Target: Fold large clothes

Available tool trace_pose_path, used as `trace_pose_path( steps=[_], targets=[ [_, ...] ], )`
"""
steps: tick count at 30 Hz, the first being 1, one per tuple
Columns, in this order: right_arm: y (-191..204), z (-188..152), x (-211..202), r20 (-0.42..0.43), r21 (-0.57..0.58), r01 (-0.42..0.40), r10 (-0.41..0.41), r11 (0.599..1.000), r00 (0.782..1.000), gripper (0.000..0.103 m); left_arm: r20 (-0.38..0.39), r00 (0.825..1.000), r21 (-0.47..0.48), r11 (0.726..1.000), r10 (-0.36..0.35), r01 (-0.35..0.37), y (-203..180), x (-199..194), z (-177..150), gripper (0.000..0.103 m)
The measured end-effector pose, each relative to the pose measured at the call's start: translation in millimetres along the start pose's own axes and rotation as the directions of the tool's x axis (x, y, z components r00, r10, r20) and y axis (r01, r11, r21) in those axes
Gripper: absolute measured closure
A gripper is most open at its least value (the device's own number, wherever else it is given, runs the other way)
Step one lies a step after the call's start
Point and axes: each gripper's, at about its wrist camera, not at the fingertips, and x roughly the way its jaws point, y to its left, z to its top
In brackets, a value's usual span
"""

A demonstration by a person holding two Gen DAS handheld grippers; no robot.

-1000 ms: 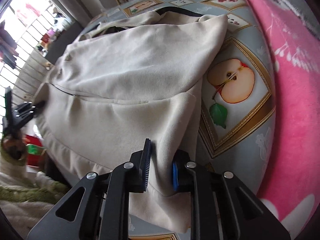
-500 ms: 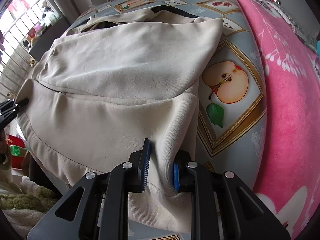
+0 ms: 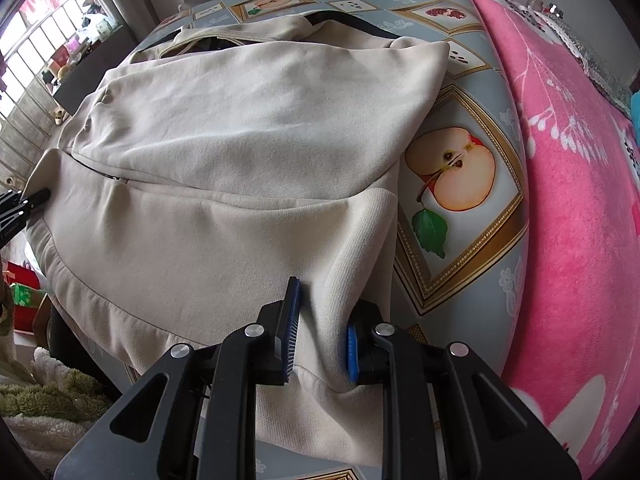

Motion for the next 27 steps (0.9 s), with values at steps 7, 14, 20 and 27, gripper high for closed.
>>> trace_pose_path(
  steps=[7, 14, 20, 27],
  targets=[
    [0.4, -0.6, 0.1, 0.0, -0.004, 0.003, -0.003, 1.0, 1.0, 0.084, 0.0, 1.0, 0.0, 1.0, 0.0, 0.0, -0.1, 0.1, 0.0, 0.085],
    [0.9, -0.4, 0.1, 0.001, -0.008, 0.007, -0.007, 1.0, 1.0, 0.084, 0.0, 1.0, 0.0, 1.0, 0.0, 0.0, -0.1, 0.1, 0.0, 0.085],
    [1.0, -0.5, 0.0, 0.001, -0.007, 0.006, -0.006, 1.0, 1.0, 0.084, 0.001, 1.0, 0.001, 1.0, 0.0, 0.0, -0.4, 0.0, 0.0, 0.084],
    [1.1, -0.5, 0.0, 0.001, -0.007, 0.007, -0.007, 1.0, 1.0, 0.084, 0.001, 1.0, 0.0, 1.0, 0.0, 0.0, -0.3, -0.1, 0.0, 0.084]
  ],
)
